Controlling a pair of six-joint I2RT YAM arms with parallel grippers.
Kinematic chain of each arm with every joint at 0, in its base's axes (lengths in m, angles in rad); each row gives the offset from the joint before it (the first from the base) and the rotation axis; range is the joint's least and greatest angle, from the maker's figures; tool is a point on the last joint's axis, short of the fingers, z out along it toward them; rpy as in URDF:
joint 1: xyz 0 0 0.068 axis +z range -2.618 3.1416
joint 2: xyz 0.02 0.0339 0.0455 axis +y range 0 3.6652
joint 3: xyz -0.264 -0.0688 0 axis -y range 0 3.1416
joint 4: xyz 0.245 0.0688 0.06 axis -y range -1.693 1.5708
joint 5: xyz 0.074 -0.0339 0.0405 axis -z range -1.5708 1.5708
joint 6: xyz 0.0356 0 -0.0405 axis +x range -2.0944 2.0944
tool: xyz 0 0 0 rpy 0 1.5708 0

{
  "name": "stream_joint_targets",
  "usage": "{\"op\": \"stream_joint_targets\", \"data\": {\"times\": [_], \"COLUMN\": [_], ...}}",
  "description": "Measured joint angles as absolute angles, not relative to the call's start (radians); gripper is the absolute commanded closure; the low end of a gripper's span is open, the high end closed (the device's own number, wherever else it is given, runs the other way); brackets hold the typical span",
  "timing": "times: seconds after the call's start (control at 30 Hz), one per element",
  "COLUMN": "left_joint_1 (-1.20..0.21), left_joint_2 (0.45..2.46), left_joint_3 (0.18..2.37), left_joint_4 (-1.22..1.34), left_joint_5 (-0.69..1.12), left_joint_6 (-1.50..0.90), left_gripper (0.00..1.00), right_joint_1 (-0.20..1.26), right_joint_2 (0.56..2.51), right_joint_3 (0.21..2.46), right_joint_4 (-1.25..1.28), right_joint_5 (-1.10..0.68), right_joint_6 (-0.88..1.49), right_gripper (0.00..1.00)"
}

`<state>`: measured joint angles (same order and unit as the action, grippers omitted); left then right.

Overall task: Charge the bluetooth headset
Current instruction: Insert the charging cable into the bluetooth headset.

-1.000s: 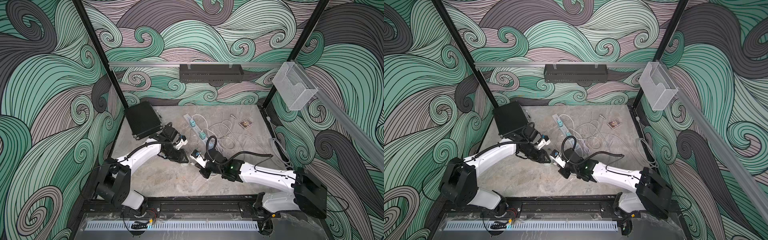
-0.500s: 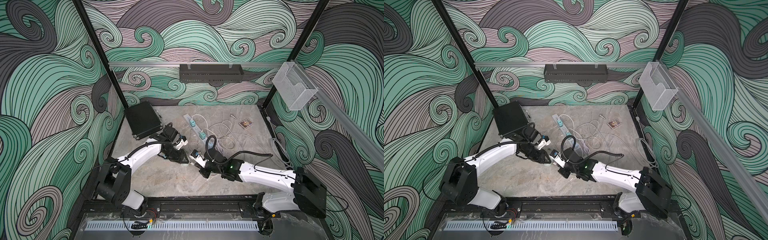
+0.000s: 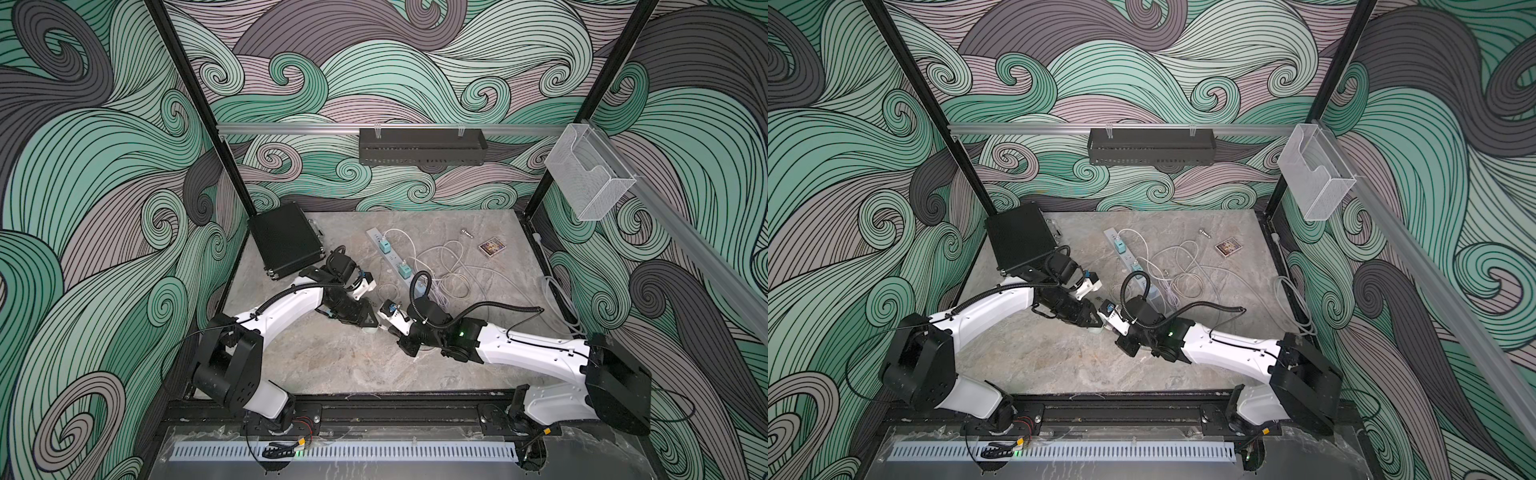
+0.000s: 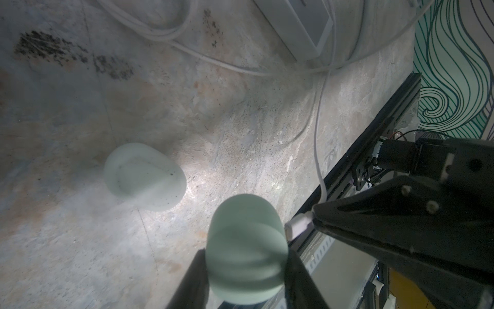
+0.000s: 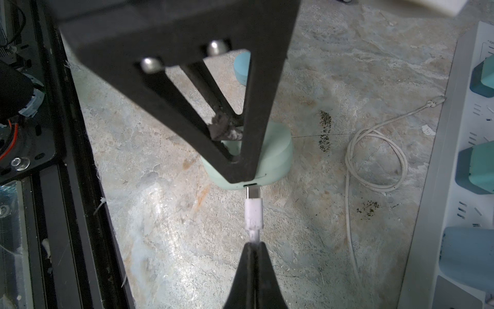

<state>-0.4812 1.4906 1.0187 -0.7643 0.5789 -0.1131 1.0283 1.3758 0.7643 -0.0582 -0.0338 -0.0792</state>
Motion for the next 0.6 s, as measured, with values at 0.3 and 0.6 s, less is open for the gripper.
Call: {"op": "stream_joint_targets", "data": {"times": [0.3, 0.6], "left_joint_1": [-0.481, -0.483], "left_joint_2": [1.491, 1.491], "left_joint_3": [1.019, 1.019], "left_joint_4": [-0.767, -0.775], "left_joint_5": [0.580, 0.580], "left_joint_6": [-0.113, -0.113], "left_gripper": [0.84, 0.84], "right_joint_1": [1.028, 1.029], "right_joint_2": [1.387, 1.387], "right_joint_3": [0.772, 0.773], "right_joint_4": [-0.068, -0.080], "right_joint_5": [-0.033, -0.031], "right_joint_6": [-0.091, -0.102], "right_gripper": [1.00, 1.00]}}
